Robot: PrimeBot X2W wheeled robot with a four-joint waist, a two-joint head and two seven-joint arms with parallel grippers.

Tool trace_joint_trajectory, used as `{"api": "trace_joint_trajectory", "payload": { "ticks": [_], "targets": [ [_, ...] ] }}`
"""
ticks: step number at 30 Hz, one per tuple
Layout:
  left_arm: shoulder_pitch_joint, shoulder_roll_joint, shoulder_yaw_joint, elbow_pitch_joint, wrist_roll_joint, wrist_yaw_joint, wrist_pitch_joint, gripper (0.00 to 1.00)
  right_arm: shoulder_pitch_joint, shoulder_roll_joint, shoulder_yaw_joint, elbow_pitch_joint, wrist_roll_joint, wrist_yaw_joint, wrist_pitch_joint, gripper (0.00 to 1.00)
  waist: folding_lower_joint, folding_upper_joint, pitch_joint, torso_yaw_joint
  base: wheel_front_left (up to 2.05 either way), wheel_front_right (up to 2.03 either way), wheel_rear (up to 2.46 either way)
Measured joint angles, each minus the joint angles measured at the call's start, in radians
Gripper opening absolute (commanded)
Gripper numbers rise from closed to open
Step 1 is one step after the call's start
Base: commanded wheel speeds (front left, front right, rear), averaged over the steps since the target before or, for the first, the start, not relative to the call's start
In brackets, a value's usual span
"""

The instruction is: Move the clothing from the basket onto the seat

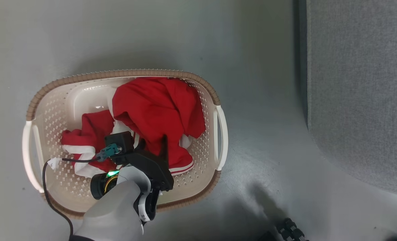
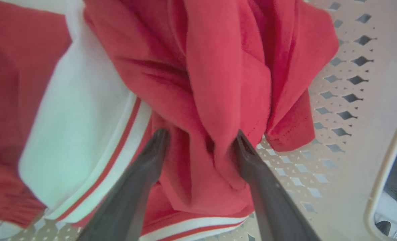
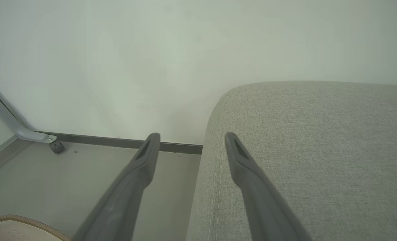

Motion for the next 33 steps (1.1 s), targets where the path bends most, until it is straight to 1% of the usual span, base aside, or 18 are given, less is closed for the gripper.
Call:
{"api": "trace_joint_trajectory", "payload": {
  "ticks": [2,3,4,9,19,25,33],
  "targets": [
    [-0.004,0.0,-0.015,0.0,-0.018,0.0,-0.003,1.0,-0.005,0.0,0.0,-0.001,0.0,0.0,0.0,1.0,0.0,0.0,0.012,-0.003,0.0,0.0,0.0],
    [-0.007,0.001,-0.022,0.0,-0.024,0.0,-0.003,0.72,-0.005,0.0,0.0,-0.002,0.0,0.0,0.0,1.0,0.0,0.0,0.016,-0.004,0.0,0.0,0.0],
    [-0.01,0.001,-0.03,-0.001,-0.03,0.0,-0.003,0.0,-0.005,0.0,0.0,-0.002,0.0,0.0,0.0,1.0,0.0,0.0,0.019,-0.006,0.0,0.0,0.0],
    [-0.016,0.001,-0.062,-0.003,-0.075,0.0,-0.003,0.0,-0.006,0.0,-0.001,-0.01,0.0,0.0,0.0,1.0,-0.0002,-0.0002,0.022,-0.007,0.0,0.0,0.0],
    [-0.032,0.001,-0.081,-0.002,-0.126,0.0,-0.003,0.0,-0.006,0.0,0.005,0.009,0.0,0.0,0.0,1.0,-0.0002,-0.0002,-0.002,0.002,0.0,0.0,0.0],
    [-0.029,0.0,-0.103,-0.017,-0.126,0.0,-0.003,0.0,-0.005,0.0,0.017,0.041,0.0,0.0,0.0,1.0,-0.0002,-0.0002,-0.037,0.02,0.0,0.0,0.0],
    [0.002,0.0,-0.101,-0.019,-0.118,0.0,-0.003,0.0,-0.001,0.001,0.066,0.106,-0.003,0.0,0.0,1.0,-0.0002,-0.0002,-0.113,0.053,0.0,0.0,0.0]
  ]
}}
